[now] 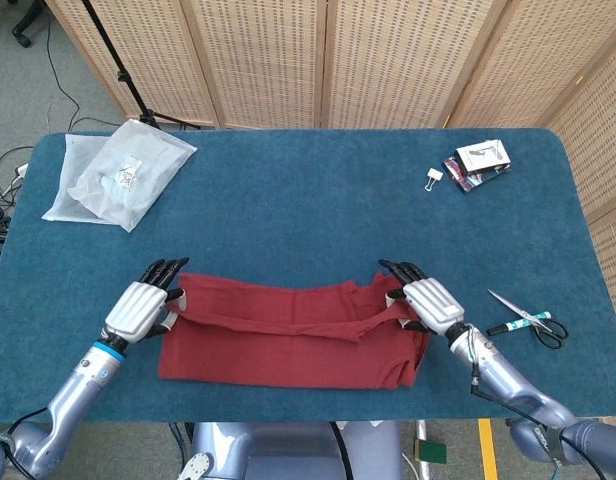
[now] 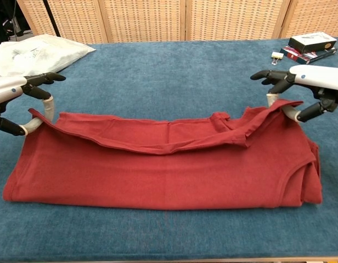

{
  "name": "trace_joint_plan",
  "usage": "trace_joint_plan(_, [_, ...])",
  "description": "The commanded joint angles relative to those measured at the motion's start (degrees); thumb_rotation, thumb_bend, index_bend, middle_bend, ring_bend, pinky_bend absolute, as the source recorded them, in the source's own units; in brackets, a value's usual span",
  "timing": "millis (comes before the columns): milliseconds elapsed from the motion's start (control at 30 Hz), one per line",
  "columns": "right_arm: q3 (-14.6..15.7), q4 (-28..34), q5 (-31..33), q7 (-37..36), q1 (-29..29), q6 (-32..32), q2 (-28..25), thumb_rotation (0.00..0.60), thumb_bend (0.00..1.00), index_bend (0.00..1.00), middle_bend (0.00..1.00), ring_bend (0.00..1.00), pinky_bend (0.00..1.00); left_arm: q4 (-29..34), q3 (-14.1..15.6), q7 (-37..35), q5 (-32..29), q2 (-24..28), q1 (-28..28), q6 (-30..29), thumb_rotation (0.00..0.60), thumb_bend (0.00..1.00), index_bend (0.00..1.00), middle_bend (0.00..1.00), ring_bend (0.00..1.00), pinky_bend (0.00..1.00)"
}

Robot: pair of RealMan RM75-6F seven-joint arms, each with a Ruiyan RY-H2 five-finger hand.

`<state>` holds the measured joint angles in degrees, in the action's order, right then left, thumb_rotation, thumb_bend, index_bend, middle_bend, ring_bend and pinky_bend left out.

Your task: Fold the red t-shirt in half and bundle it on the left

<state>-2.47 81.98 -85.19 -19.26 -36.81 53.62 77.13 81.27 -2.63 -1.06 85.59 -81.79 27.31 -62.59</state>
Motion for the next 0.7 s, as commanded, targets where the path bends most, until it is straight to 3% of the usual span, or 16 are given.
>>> trace_joint_plan(33, [-1.12, -1.37, 2.01, 0.46, -1.27, -2.24, 0.75, 0.600, 0.75, 0.64, 0.00, 0.00, 0.00, -0.90, -0.65, 0.62, -1.21, -0.97, 0.92, 1.32, 0.600, 0.75, 0.72, 0.00, 0.00, 0.00])
trace_joint_plan(700, [-4.55, -6.14, 8.47, 1.15, -2.76, -6.28, 2.89, 0.600, 0.77, 0.64, 0.00, 0.00, 0.00, -6.18, -3.18, 4.55, -8.68, -5.08, 3.04, 4.99, 0.600, 0.75, 0.72, 0.00, 0.00, 0.00])
